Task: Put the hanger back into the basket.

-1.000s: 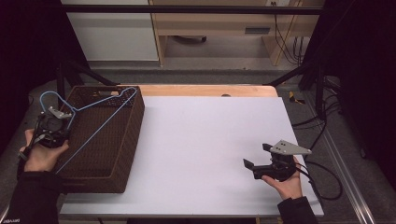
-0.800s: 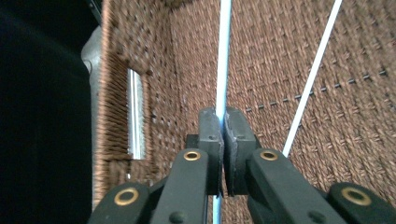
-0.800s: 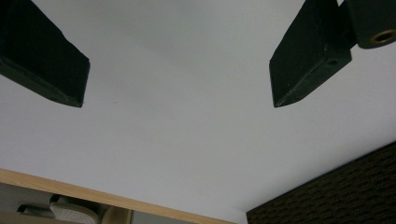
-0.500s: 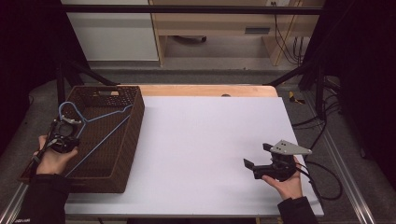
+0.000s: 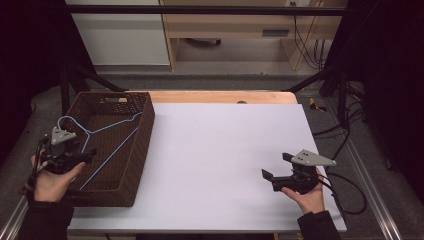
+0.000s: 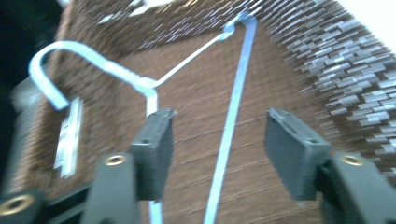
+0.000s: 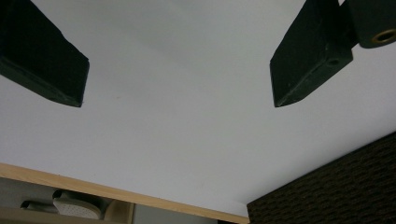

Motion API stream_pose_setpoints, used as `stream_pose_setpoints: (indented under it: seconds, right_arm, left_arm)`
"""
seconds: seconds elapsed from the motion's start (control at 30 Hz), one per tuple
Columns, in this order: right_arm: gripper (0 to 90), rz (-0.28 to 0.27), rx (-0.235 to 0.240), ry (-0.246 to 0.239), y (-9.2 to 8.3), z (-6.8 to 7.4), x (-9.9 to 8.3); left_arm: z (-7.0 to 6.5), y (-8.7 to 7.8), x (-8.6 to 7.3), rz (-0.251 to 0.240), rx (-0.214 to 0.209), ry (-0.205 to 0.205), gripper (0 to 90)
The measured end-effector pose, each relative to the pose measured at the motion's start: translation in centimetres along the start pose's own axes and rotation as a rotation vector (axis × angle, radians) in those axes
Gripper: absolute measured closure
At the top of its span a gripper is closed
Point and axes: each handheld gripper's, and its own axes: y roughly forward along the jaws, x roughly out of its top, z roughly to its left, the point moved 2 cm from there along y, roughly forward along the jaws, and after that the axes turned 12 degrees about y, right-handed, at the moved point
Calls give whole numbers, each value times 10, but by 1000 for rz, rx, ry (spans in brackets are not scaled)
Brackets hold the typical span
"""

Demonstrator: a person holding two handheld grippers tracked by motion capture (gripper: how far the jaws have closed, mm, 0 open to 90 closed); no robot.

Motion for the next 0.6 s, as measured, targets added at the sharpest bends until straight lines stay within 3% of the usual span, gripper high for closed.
stream_pose_setpoints:
  seconds: [0.1,0.23,0.5,0.6]
  right_arm:
    - [52,-5,3,0,0,0,0]
    - [52,-11,4,4,-1,0,0]
    - [50,-22,9,6,-2,0,1]
    - [48,-23,9,2,-3,0,1]
  left_arm:
    - [-16,-6,4,-109,-63,-6,338]
    - [-37,-10,10,-207,-147,7,251]
    - [-76,-10,19,-325,-277,49,156]
    - [-87,-11,20,-341,-314,82,131]
